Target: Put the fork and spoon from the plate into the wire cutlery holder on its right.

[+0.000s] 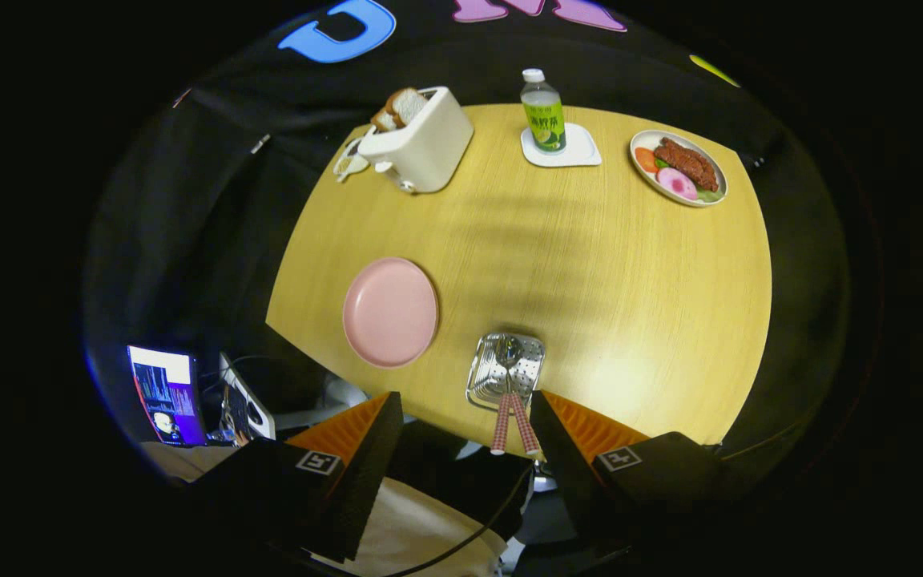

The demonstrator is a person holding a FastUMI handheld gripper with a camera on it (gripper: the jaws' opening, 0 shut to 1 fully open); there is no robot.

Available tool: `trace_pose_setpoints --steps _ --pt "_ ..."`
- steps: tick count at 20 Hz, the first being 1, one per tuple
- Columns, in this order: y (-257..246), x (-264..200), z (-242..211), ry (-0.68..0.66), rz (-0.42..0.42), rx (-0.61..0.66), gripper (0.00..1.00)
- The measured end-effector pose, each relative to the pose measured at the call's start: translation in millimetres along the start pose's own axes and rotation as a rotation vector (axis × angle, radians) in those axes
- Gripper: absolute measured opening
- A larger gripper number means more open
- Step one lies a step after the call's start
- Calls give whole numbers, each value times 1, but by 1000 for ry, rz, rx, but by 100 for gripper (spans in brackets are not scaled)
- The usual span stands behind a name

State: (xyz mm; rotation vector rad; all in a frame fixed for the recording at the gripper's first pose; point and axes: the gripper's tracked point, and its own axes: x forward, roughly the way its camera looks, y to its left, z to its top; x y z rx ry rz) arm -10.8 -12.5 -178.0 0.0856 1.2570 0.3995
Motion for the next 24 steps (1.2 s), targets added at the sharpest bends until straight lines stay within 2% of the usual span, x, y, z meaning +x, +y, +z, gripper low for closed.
trace_pose_setpoints --steps 2,5,9,14,21,24 --pt "5 -12 15 -123 21 45 100" --pt "-7 -31 45 -347 3 127 99" --pt "-37 -61 72 -620 -107 222 99" --pt "-45 -107 93 -846 -244 149 99" --pt "4 -164 119 -1094 -339 -2 99" --pt "29 -176 124 -1149 -338 -38 99"
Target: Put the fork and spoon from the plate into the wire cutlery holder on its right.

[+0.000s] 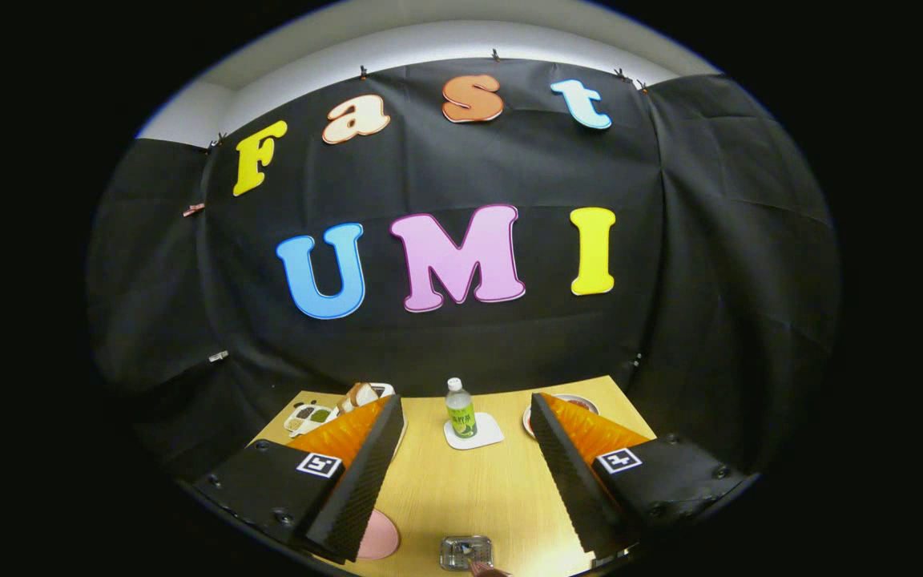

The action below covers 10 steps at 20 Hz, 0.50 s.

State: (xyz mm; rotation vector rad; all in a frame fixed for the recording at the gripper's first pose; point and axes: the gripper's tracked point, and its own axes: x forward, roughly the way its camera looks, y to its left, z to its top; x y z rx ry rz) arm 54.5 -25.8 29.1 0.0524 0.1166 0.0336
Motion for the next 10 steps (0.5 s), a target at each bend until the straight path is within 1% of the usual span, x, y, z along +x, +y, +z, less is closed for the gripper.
trace_pose_setpoints --steps 2,5,10 --pt "9 -5 8 -29 4 -15 99" --pt "16 -7 9 -35 1 -34 99" --pt "24 -15 16 -50 10 -27 99"
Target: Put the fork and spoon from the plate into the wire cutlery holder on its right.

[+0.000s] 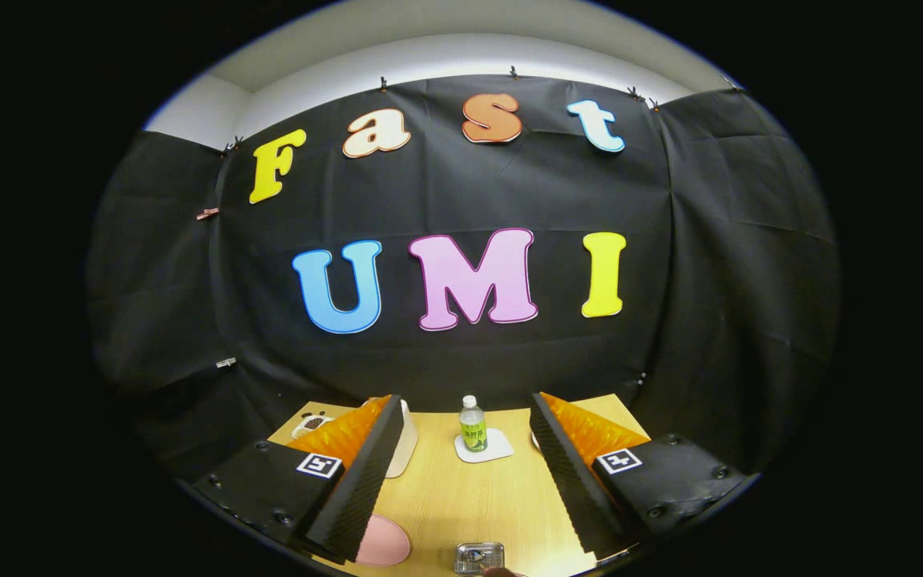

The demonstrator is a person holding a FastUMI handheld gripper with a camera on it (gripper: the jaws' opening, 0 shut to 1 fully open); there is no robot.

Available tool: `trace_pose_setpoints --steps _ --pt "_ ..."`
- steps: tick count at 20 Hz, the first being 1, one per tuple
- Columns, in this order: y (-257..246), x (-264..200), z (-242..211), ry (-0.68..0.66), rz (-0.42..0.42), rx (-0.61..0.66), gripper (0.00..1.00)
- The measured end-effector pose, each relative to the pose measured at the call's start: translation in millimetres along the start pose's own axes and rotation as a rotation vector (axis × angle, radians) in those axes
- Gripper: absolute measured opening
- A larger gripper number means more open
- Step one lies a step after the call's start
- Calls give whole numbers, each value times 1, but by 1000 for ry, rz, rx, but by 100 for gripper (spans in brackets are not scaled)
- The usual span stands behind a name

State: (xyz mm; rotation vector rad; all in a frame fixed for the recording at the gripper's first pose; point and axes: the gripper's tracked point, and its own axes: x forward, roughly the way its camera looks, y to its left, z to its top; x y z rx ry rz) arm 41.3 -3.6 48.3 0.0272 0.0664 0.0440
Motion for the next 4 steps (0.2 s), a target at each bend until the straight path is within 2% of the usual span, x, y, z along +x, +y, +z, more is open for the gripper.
trace_pose_setpoints --steps 4 --pt "4 -8 2 -7 6 -2 99"
